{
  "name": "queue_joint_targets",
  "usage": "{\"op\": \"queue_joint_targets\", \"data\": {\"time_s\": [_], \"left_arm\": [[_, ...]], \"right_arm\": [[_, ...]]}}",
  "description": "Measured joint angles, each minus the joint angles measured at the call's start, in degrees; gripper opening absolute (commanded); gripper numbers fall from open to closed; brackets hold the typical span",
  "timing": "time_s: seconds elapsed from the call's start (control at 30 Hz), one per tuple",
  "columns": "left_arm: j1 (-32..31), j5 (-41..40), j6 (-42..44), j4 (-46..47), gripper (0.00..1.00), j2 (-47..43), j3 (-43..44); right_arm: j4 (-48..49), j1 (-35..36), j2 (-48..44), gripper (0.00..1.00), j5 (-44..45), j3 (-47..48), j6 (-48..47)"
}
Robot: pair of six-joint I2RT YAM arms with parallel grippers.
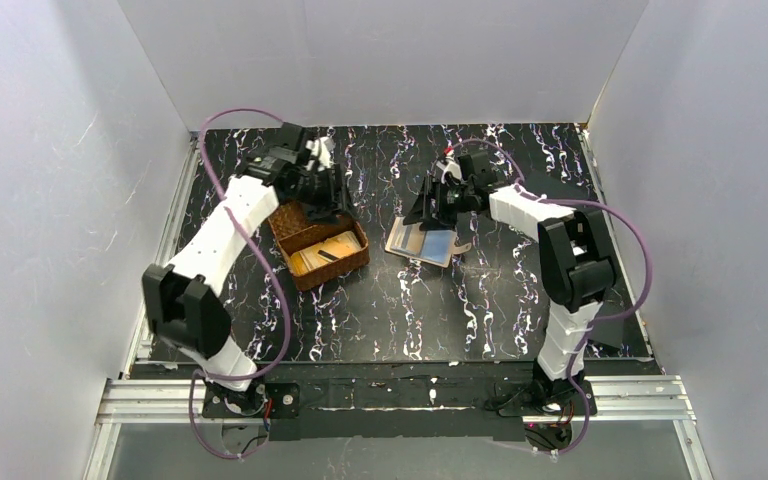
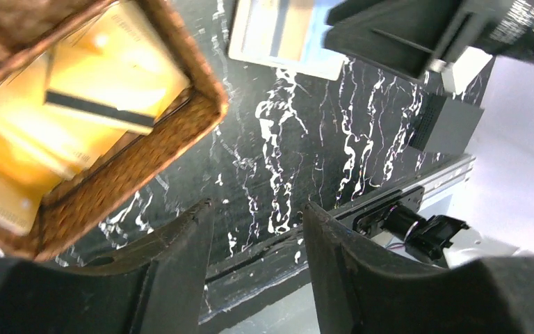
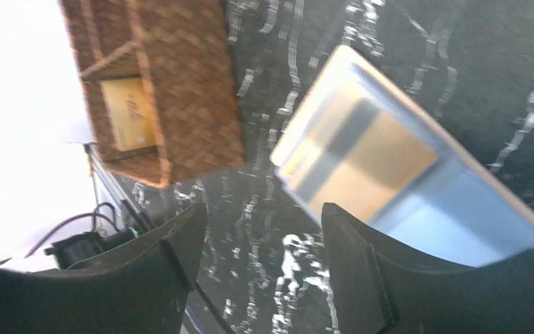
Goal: Put the credit cards into the card holder
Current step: Pick up the credit card from the storage box.
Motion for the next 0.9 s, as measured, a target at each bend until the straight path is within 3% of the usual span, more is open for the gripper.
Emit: {"op": "queue_joint_targets", "data": {"time_s": [0.17,0.3,0.43,0.5,0.6,0.7,0.83,0.9], "left_arm": [[5.6,-2.9,-6.5,-1.4,0.58,-8.7,-7.2],[7.5,-4.0,-9.8,-5.5,0.58,-10.2,-10.0],[7.5,-4.0,-10.4,-8.2,0.6,-8.4,-10.0],[7.5,-4.1,-10.2,-8.3,0.6,-7.4,-10.0],[7.5,-4.7,-10.2,-7.7,0.59,-5.5,-10.0],[7.5,-4.9,-10.4,-5.9,0.46,-2.7,-10.0],[7.5,-5.1,-11.3,-4.4,0.23,2.3,-10.0],[7.5,-5.3,-11.5,-4.2,0.19,4.3,-10.0]], "right_arm": [[4.1,4.7,-5.5,0.73,1.1,-0.1,6.2],[6.1,11.1,-6.6,0.73,3.1,2.8,11.9],[2.4,16.5,-3.6,0.69,4.6,13.8,13.8],[1.4,17.7,-1.2,0.62,5.1,19.1,13.4],[-1.9,18.1,2.6,0.59,6.1,24.7,12.3],[-8.4,18.0,7.9,0.51,8.1,30.8,10.2],[-16.2,17.9,13.2,0.48,9.4,36.2,7.5],[-19.2,18.1,14.3,0.45,9.8,37.0,6.1]]}}
